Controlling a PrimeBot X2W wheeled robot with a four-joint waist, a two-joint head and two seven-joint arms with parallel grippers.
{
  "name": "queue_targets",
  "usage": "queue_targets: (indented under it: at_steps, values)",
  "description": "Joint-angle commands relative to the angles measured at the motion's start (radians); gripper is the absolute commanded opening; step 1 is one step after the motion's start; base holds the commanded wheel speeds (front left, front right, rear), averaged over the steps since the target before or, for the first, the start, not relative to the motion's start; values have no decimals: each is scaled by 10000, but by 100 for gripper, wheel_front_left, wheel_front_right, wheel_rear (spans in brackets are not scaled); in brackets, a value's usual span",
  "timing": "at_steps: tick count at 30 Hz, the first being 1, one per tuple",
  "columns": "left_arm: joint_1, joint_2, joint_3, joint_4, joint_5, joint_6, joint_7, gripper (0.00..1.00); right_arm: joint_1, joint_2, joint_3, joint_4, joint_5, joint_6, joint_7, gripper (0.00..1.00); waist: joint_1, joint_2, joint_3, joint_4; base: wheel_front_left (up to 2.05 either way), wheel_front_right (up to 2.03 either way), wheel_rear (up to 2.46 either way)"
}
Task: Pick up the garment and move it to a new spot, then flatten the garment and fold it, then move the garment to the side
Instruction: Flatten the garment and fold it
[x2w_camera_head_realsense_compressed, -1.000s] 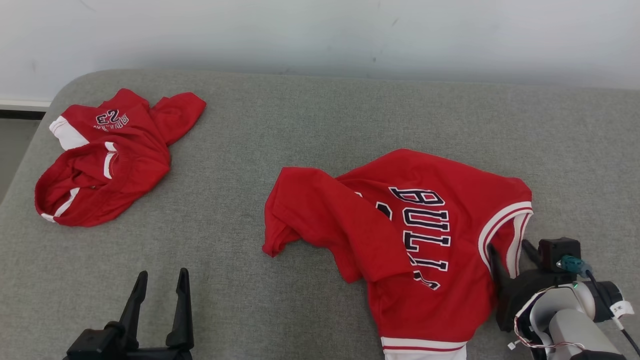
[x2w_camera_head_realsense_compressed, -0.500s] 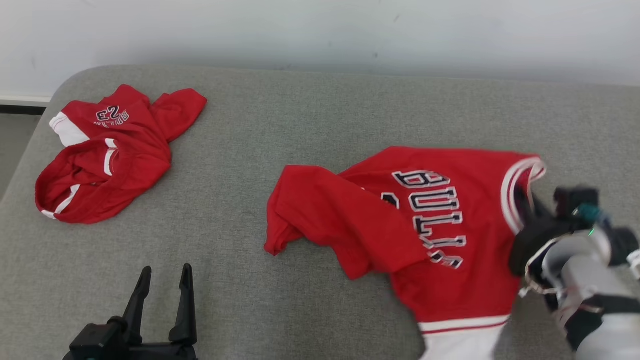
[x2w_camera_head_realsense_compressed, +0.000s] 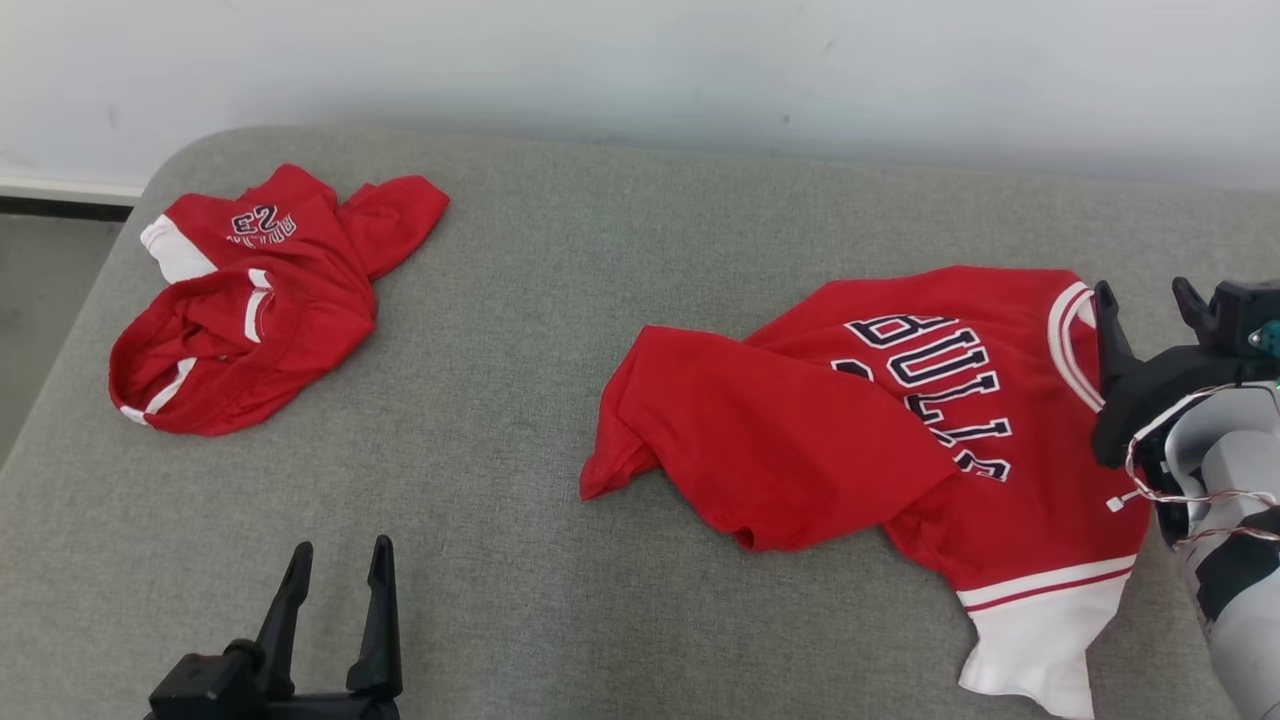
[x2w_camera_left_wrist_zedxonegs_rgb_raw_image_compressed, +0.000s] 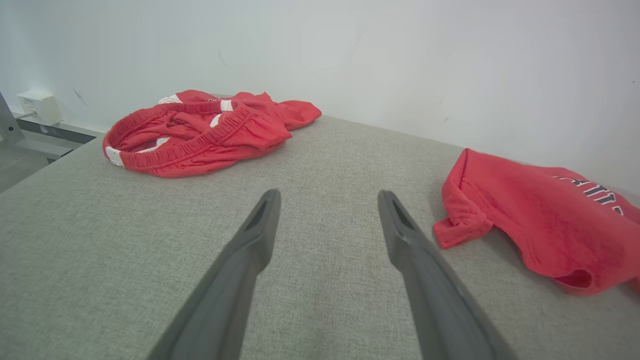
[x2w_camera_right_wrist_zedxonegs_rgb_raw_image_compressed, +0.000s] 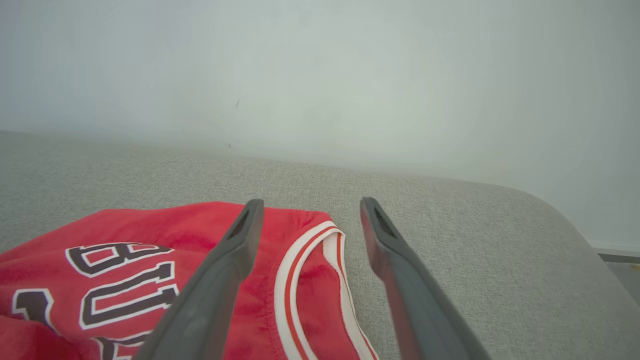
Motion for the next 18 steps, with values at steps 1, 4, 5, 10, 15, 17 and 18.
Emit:
queue_targets:
  at_steps: [1,4,5,10,15,17,18]
  values:
    - [154,-5,17,-3,-56,58,-9,100,101,69,34,19,-35,-22,-192,100,-1,0,-170,-58,0,0,0]
    - [269,-3,128,-57,41,78,-9,100,426,217,21,-208,-116,-22,-450,100,-1,0,-418,-225,0,0,0]
    - [322,-2,188,-88,79,100,-9,100,562,330,49,-365,-145,-22,-503,100,-1,0,-517,-319,0,0,0]
    - [555,-3,426,-210,285,60,-9,100,1567,628,0,-1984,-320,-22,-576,100,-1,0,-905,-782,0,0,0]
    - [798,-2,559,-305,425,62,-9,100,3167,1004,-38,-4087,-449,-22,-567,100,-1,0,-1247,-1210,0,0,0]
    - [908,-3,583,-332,464,92,-9,100,3844,1105,-74,-4885,-415,-22,-567,100,-1,0,-1380,-1350,0,0,0]
    - [940,-3,597,-341,479,94,-9,100,4182,1149,-101,-5273,-394,-22,-567,100,-1,0,-1428,-1405,0,0,0]
